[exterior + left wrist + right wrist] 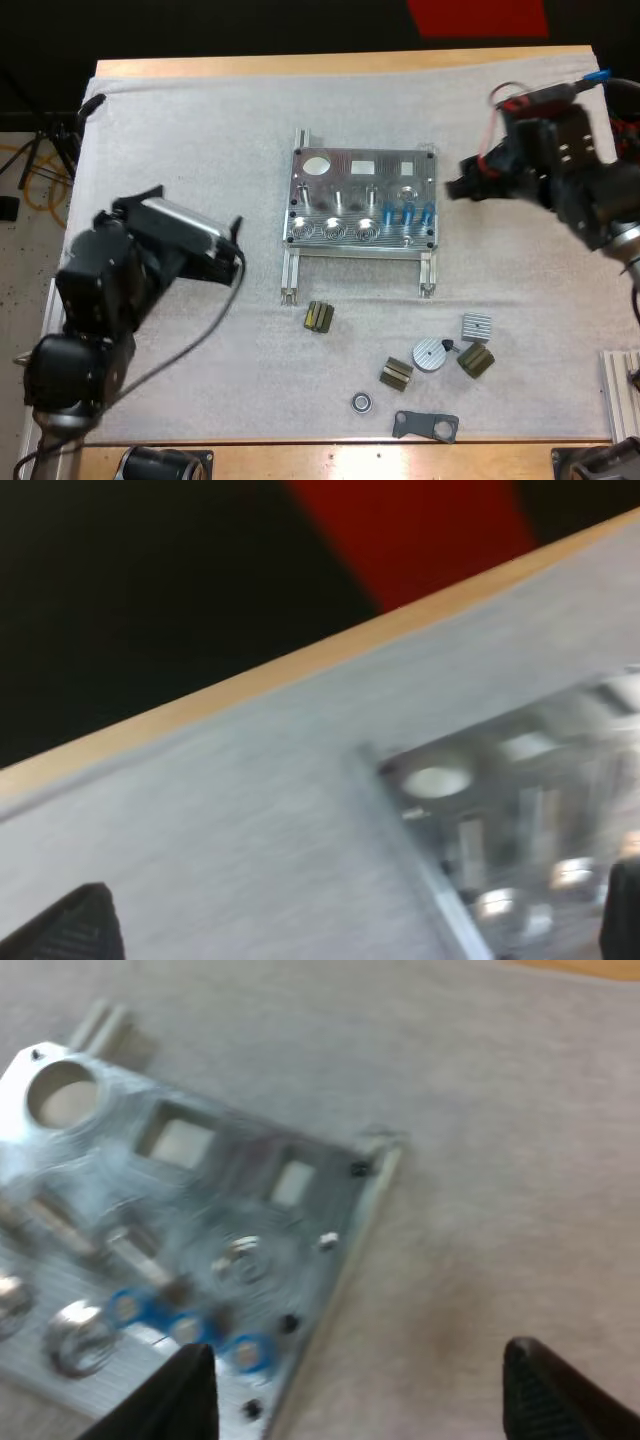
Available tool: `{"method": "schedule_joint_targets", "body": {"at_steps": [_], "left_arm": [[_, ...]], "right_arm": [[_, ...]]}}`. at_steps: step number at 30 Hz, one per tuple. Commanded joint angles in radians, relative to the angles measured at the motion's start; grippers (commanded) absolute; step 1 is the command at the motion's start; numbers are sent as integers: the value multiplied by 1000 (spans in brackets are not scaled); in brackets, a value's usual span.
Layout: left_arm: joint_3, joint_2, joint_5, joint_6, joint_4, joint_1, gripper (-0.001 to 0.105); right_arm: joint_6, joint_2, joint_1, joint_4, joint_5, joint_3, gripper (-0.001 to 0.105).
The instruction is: Load cells from left to right
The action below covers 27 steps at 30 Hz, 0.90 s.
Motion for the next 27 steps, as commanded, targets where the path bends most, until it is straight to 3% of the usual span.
{"method": "schedule_joint_targets", "body": {"at_steps": [1,9,14,27], "left_arm": [[-2,-4,18,9,-20,23,94],[-38,-5,18,33,1,83,94],[-66,-39,-33,33,49,95,94],[-46,-403,-51,57,234,95,94]], "right_arm": [[-13,-7,-41,-19,-19,-4,59],[-68,-77,-247,-13,-19,-2,59],[-78,-216,-349,-21,-19,52,59],[-93,-729,-372,-11,-17,332,59]]}}
